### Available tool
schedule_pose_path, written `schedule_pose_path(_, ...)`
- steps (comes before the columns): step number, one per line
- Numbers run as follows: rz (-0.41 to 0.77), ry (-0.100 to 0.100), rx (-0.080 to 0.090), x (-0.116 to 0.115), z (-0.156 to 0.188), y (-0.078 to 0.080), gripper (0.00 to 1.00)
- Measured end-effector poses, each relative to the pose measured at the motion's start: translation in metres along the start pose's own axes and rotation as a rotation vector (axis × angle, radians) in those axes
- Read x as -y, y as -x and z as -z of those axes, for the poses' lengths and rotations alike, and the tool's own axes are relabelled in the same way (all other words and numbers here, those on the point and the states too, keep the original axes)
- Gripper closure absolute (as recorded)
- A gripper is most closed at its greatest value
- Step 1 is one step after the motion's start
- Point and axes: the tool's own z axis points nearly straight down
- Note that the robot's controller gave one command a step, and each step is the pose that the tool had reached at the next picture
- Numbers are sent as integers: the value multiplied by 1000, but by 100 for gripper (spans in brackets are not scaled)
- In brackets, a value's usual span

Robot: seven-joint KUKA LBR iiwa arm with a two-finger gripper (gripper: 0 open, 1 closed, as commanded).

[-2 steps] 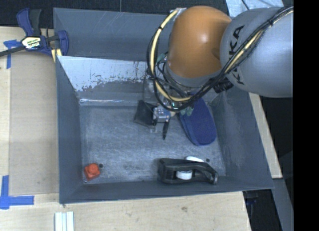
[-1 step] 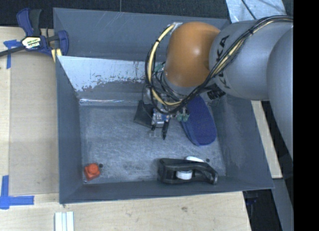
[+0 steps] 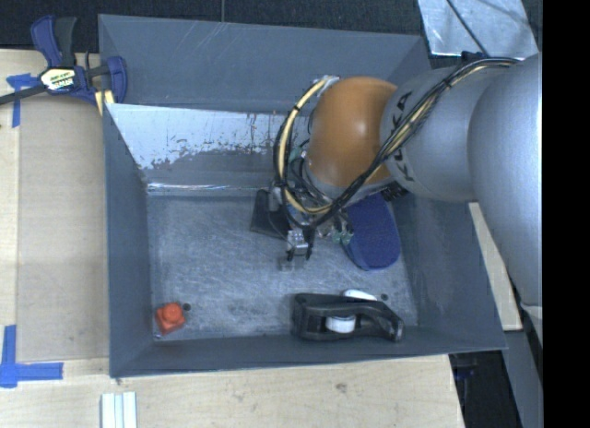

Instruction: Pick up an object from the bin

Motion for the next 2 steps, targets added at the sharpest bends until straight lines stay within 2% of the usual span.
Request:
schedule_pose_path(1,0,1,9,-1,5,3,100)
schedule_pose_path(2,24,1,14,-16,110,-3,100)
